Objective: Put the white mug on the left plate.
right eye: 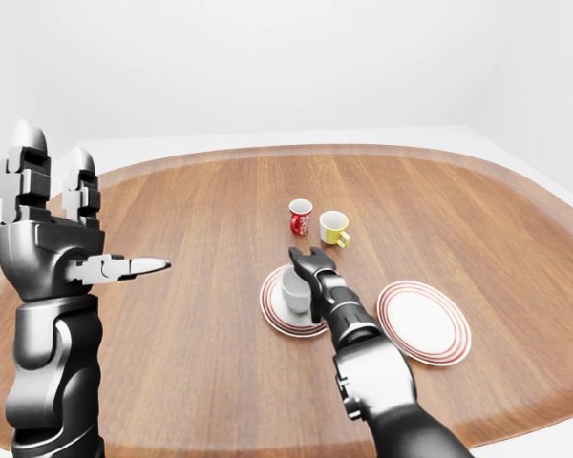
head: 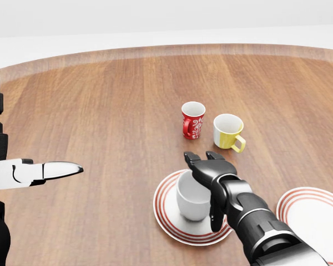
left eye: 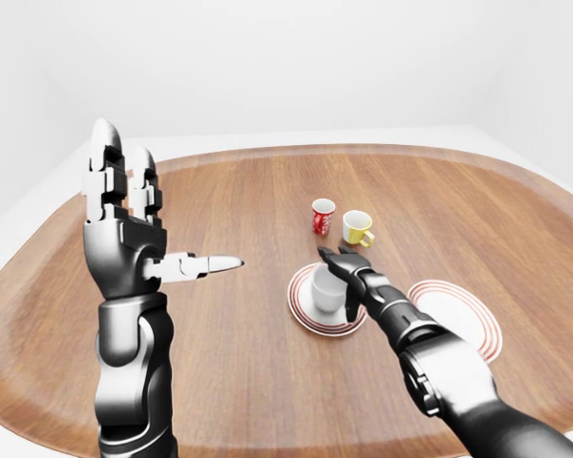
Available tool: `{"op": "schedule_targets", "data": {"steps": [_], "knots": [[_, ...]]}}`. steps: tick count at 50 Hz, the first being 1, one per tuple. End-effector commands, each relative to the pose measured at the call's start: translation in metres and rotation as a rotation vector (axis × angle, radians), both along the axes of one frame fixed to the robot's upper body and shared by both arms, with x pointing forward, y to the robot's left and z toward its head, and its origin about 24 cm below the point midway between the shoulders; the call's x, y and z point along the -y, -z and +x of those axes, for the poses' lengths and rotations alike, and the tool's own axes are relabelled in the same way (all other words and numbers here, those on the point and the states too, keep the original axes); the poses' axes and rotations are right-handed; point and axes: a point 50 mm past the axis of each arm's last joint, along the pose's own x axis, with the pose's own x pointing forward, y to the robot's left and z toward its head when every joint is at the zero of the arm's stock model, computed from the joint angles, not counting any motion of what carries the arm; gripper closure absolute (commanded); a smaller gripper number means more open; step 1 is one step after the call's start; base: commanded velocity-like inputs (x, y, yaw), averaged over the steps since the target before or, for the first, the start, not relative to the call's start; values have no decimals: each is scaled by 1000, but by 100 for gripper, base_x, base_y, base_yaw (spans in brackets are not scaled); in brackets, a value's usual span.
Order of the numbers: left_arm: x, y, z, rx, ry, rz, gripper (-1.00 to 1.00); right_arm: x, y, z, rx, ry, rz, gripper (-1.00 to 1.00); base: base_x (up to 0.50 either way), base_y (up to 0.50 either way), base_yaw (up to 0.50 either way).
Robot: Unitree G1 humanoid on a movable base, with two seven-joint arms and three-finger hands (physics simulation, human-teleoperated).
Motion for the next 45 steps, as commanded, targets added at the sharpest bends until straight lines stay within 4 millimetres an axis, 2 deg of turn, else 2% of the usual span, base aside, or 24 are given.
{"op": "schedule_targets", "data": {"steps": [1, 8, 21, 36, 39, 45], "knots": [[-1, 0, 1, -3, -8, -1, -99, 7, 14, -9, -86, 4, -19, -100, 0, 0, 0], [0, 2, 1, -8, -1, 2, -99, 5, 10, -7, -74, 4, -14, -100, 0, 0, 0], [3, 2, -1, -5, 19, 4, -99, 11, -47, 27, 105, 19, -10, -100, 0, 0, 0], [3, 1, -1, -3, 21, 6, -99, 8, -55, 31, 128, 15, 5, -100, 0, 0, 0], [3, 1, -1, -2, 21, 6, -99, 3, -56, 31, 105, 36, 84, -100, 0, 0, 0], [3, 1, -1, -2, 16, 5, -99, -13, -45, 23, -48, 50, 298, -100, 0, 0, 0]]}}
